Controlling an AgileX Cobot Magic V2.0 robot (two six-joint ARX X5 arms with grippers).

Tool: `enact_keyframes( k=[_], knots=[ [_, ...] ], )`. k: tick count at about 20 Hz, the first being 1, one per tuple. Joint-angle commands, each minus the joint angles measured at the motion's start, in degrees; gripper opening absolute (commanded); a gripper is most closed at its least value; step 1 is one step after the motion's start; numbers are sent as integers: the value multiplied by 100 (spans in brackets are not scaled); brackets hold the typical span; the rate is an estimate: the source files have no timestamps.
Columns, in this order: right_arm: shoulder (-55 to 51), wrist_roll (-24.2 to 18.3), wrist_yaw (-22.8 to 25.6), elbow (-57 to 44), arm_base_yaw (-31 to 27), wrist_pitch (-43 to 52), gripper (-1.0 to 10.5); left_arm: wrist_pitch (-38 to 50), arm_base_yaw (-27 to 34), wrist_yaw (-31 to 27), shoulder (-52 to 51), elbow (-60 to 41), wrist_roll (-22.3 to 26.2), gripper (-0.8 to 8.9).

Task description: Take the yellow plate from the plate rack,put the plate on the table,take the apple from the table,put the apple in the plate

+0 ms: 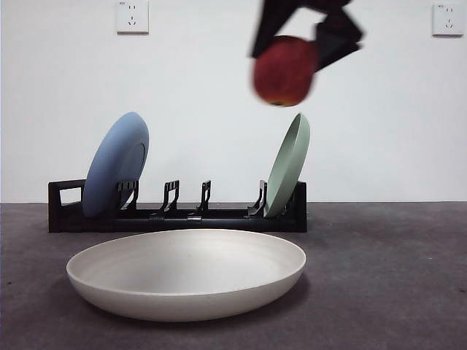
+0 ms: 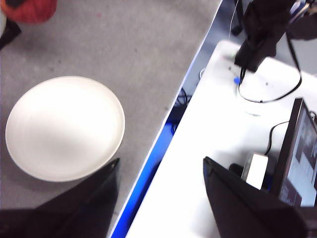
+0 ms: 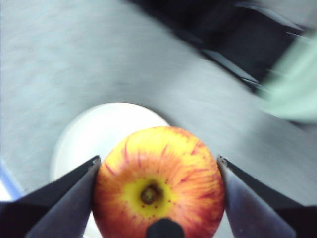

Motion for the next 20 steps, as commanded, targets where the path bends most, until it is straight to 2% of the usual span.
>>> enact_keyframes(
  k=[1, 5, 7, 11, 14, 20],
  knots=[
    [92, 116, 131, -463, 413, 542, -12, -109, 11, 74, -4, -20, -39, 278],
    [94, 409, 144, -1493, 887, 1696, -12, -275, 13, 297, -4, -20, -37, 278],
    [94, 522, 297, -1991, 1021, 2173, -12, -291, 11, 317, -4, -20, -37, 278],
    [94, 546, 415, -2763, 1152, 2929, -12, -258, 11, 317, 0, -20, -35, 278],
    [94, 553, 511, -3077, 1244, 3305, -12, -249, 11, 317, 22, -20, -35, 278],
    [354, 610, 562, -3112, 1300, 3383, -12, -245, 11, 319, 81, -20, -37, 278]
  ],
)
